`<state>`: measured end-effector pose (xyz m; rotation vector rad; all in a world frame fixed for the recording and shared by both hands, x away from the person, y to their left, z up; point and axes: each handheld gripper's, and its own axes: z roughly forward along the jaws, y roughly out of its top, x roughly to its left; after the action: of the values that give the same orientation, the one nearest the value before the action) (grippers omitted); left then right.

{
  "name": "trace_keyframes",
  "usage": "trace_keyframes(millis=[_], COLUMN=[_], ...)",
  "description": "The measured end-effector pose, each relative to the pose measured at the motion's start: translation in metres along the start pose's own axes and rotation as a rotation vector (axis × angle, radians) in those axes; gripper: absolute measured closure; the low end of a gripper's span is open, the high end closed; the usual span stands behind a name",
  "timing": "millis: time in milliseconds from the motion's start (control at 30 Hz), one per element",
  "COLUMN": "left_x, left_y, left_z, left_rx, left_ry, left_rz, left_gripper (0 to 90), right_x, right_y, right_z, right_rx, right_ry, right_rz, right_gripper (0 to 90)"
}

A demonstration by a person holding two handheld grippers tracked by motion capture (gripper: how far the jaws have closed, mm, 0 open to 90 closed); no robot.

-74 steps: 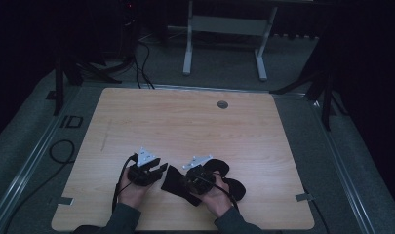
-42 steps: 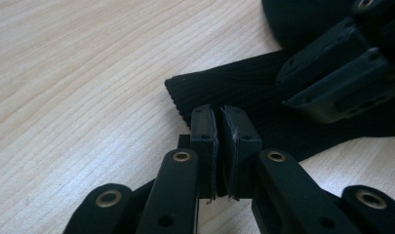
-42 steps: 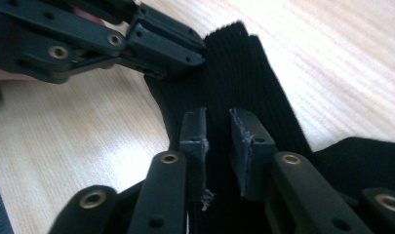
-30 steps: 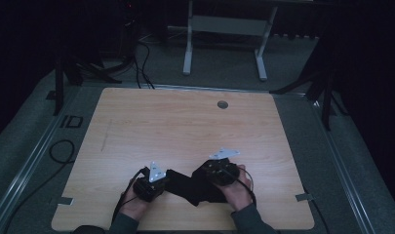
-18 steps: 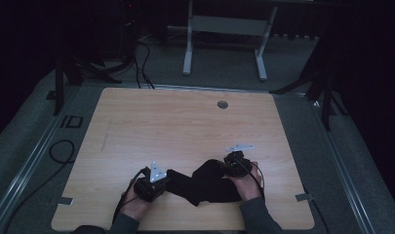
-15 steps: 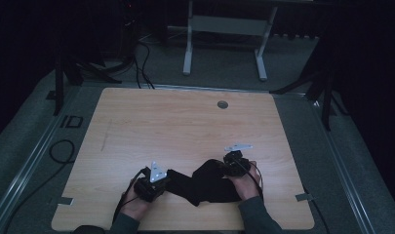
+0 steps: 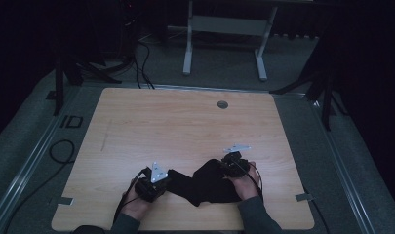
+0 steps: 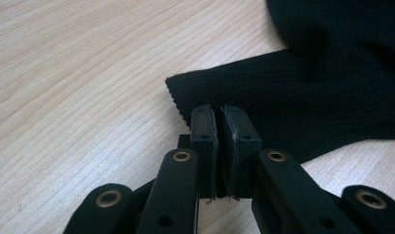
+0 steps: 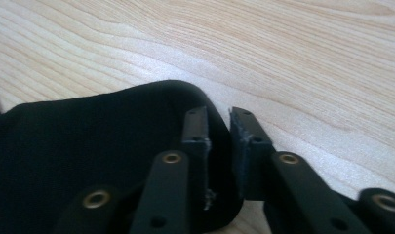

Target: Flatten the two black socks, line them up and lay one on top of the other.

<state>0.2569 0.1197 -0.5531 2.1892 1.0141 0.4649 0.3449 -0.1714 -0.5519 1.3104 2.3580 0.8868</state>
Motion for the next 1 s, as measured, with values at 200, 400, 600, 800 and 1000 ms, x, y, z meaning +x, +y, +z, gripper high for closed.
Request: trace_keyframes(millis=[200,400,600,800,1000], left_x=[0.000,0.000,0.000,0.000,0.001], left_y=[0.000,0.000,0.000,0.000,0.000], left_z=[0.000,0.000,0.000,0.000,0.000], left_rx=[-0.001,-0.003,-0.003,-0.004,-0.005], left_ry=[-0.002,-0.003,-0.004,-0.005,-0.011], left_rz=[-0.001,-0.004,-0.006,-0.009,-0.013], left_gripper=[84.4,84.3,84.3,84.1,84.0], right_x=[0.002,0.001,0.001,0.008,0.014], right_y=[0.000,0.000,0.001,0.005,0.009], right_z=[0.000,-0.002,-0.008,-0.031,-0.047], right_rx=[0.000,0.006,-0.002,-0.042,-0.061], right_ry=[0.004,0.008,0.018,0.026,0.035], right_rz=[0.000,0.002,0.008,-0.009,-0.029], right_gripper=[84.8,85.8,85.9,85.9,86.0])
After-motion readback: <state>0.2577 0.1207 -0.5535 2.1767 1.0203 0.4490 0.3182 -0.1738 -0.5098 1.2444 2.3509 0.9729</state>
